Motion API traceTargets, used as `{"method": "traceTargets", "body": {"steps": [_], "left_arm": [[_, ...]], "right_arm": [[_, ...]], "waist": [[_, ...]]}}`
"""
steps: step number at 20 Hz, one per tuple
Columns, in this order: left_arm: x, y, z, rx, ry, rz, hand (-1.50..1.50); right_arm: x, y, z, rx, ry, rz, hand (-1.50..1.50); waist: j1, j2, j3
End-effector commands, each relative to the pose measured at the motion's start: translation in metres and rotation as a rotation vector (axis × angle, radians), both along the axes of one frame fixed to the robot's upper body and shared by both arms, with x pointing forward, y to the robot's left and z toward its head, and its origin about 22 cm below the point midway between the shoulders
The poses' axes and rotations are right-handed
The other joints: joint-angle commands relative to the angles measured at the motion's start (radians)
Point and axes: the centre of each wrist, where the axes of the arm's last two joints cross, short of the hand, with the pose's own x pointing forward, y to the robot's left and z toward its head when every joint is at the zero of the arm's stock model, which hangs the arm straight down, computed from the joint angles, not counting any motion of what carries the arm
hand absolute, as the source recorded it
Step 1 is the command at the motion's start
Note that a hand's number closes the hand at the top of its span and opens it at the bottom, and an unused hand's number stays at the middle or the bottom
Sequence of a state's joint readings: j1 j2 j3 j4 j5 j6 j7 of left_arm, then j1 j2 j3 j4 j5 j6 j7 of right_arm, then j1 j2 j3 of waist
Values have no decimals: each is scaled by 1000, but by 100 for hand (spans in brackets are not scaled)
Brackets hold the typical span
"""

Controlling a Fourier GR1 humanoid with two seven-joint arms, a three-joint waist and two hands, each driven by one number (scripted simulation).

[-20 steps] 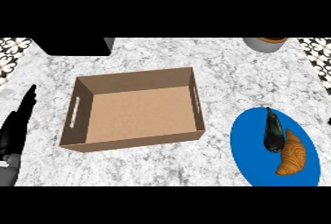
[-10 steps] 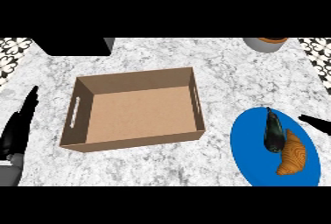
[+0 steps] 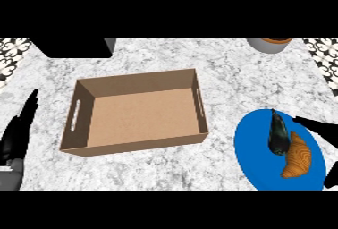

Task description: Pick the croissant from the plate and place it in the cardboard box

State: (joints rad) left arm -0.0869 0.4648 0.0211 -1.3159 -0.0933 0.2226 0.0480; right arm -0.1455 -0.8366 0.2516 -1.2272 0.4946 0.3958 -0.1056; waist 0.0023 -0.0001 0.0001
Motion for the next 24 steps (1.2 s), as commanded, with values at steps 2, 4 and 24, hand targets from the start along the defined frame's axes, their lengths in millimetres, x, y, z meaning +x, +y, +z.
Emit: {"method": "traceTargets", "body": {"steps": [2,4,24], "left_arm": [[2,1,14,0,-16,22,0],[1,12,23,0,0,9,0],[11,4,6,-6,4,-1,0]], "right_arm": [[-15,6,8,18,6,14,-150],[3,21,7,36,-3,27,-150],[0,52,-20,-56,104,26,-150]], "waist": [[-6,-2,0],[-1,-1,0],[0,1,0]]}}
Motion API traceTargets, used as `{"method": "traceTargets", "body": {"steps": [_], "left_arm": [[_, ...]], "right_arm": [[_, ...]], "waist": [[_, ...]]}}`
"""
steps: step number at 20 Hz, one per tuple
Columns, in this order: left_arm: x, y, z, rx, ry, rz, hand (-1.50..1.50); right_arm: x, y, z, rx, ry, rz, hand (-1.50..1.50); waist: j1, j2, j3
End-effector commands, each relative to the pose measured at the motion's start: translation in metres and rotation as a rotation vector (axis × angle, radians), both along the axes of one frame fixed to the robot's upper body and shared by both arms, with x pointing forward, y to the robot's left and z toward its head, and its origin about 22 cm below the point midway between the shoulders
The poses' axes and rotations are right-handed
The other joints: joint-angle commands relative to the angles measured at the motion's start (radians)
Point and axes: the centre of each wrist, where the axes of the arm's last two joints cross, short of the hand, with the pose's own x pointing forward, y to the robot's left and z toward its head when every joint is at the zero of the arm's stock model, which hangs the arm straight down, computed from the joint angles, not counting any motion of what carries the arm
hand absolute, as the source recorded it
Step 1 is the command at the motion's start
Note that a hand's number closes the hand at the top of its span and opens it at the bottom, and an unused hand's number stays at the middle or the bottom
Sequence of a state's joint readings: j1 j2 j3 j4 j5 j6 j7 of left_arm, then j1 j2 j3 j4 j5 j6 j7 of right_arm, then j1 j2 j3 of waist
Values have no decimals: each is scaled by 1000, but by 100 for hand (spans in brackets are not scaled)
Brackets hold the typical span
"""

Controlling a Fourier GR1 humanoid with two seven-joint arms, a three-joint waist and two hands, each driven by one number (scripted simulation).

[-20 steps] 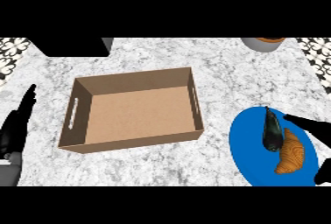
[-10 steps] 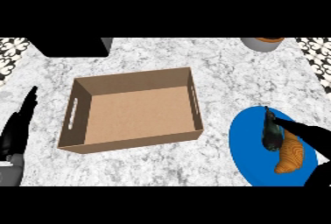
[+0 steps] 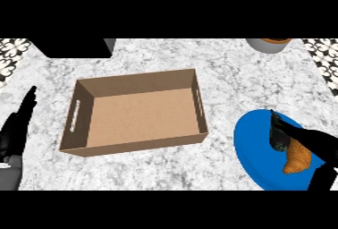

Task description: Pick the croissant from the plate and place it in the cardboard box

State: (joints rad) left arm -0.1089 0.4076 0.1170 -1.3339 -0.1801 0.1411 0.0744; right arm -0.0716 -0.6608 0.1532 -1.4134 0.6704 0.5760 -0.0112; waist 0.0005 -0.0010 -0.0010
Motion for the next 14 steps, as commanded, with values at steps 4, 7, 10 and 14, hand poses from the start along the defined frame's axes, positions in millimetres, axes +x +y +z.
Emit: {"method": "traceTargets", "body": {"steps": [4,7,10,14], "left_arm": [[-3,9,-2,-5,-12,-12,0],[-6,15,-12,-1,9,14,0],[-8,-1,-1,0,-5,-1,0],[-3,10,-3,7,2,8,0]], "right_arm": [[0,16,-24,-18,-12,-53,150],[-6,7,-40,-72,-190,20,150],[-3,14,-55,-77,-255,1,150],[-8,36,-53,-100,-337,-111,150]], "waist": [[0,1,1],[0,2,1],[5,1,2],[-6,-1,1]]}}
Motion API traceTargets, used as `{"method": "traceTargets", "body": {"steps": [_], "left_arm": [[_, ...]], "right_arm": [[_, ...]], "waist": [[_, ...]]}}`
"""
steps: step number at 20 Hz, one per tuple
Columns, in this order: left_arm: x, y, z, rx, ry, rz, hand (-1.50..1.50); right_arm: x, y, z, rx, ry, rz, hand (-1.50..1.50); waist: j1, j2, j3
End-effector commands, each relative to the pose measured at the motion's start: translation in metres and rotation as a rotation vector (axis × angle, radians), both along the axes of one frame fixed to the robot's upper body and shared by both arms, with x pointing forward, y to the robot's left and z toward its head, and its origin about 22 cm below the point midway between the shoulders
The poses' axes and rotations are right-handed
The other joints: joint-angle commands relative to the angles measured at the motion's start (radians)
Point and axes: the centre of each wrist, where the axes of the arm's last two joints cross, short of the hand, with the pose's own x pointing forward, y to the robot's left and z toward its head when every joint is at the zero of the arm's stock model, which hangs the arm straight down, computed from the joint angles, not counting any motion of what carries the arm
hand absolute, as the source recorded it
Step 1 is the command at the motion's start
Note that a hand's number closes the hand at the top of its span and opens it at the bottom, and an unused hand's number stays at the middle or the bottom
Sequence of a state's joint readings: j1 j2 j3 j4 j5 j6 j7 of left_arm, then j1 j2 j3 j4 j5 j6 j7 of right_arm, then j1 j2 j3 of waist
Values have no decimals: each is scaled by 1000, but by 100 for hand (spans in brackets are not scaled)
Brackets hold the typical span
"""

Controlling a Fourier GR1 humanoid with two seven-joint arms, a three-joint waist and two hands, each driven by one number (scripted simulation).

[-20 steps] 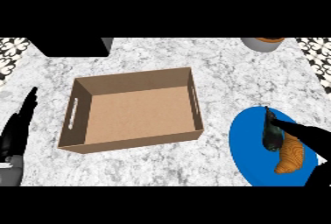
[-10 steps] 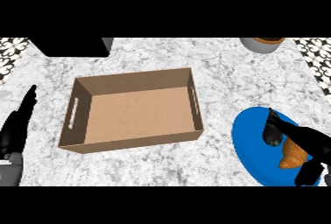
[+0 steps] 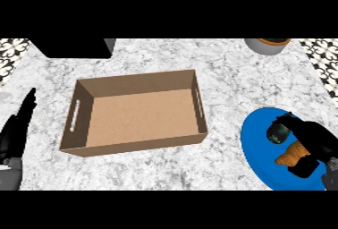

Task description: Pick the croissant from the plate and place it in the cardboard box

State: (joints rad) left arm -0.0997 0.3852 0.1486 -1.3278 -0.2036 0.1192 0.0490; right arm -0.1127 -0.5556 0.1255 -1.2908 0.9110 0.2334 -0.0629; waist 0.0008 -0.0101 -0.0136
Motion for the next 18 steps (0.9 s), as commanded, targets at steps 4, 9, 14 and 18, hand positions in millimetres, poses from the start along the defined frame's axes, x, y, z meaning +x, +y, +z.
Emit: {"method": "traceTargets", "body": {"steps": [4,9,14,18], "left_arm": [[-17,22,-4,-2,26,69,0],[-20,16,-7,6,42,64,0],[-18,18,0,5,34,49,0],[-13,9,-7,-10,29,38,0]], "right_arm": [[-49,99,-39,140,-85,-374,150],[-78,153,-20,111,-271,-542,150],[-102,212,25,70,-470,-600,150],[-123,244,73,39,-701,-523,150]], "waist": [[-61,-17,8],[-75,-21,7],[-48,-14,7],[-35,-6,7]]}}
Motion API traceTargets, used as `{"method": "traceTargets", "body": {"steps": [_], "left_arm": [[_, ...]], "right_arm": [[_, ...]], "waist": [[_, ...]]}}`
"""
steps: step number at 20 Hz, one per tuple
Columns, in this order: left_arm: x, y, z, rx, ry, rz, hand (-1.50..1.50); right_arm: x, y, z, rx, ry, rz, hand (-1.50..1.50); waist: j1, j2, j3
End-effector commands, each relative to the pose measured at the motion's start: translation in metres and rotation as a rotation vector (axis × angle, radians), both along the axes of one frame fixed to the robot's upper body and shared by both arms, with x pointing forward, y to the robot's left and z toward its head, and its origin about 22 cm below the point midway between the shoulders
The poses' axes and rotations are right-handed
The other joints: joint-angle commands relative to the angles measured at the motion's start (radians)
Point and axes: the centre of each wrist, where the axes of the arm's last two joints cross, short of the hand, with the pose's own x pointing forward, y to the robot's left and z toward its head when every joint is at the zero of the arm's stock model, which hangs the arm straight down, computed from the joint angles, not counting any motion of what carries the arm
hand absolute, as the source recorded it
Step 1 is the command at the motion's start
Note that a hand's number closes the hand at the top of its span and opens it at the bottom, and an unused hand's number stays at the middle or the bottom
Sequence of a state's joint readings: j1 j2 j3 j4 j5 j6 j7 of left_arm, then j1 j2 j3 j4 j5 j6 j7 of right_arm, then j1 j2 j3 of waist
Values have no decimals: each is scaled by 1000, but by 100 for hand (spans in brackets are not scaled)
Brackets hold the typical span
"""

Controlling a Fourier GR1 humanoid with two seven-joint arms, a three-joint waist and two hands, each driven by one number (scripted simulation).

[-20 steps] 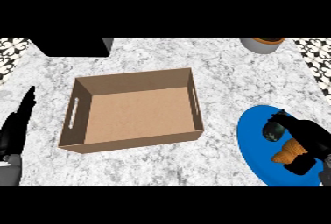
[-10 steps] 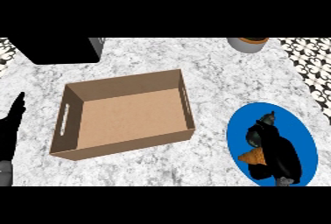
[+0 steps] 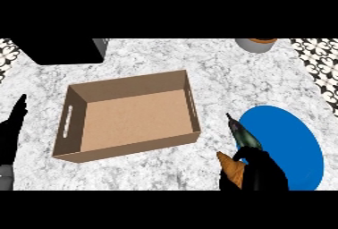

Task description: Pick the croissant from the plate and place it in the cardboard box

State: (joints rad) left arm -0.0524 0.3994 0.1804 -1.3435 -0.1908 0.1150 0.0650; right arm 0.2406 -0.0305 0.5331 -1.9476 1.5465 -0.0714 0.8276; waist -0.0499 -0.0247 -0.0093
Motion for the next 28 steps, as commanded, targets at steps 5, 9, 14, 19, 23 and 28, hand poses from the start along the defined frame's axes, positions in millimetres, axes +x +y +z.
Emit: {"method": "traceTargets", "body": {"steps": [5,9,14,19,23,28], "left_arm": [[10,-18,12,11,-31,-57,0],[25,-25,3,-10,-25,-73,0],[21,-36,5,-10,-35,-89,0],[24,-43,2,-10,-34,-102,0],[33,-42,8,-6,-39,-129,0],[34,-40,6,3,-35,-135,0]], "right_arm": [[-54,81,63,-60,-224,53,150],[-36,87,73,-3,-233,131,150],[-10,88,94,115,-288,111,150],[32,98,105,197,-311,74,150],[67,104,118,270,-301,63,150],[119,107,112,333,-266,30,150]], "waist": [[51,19,7],[55,28,7],[86,27,8],[101,32,8],[120,40,8],[130,43,8]]}}
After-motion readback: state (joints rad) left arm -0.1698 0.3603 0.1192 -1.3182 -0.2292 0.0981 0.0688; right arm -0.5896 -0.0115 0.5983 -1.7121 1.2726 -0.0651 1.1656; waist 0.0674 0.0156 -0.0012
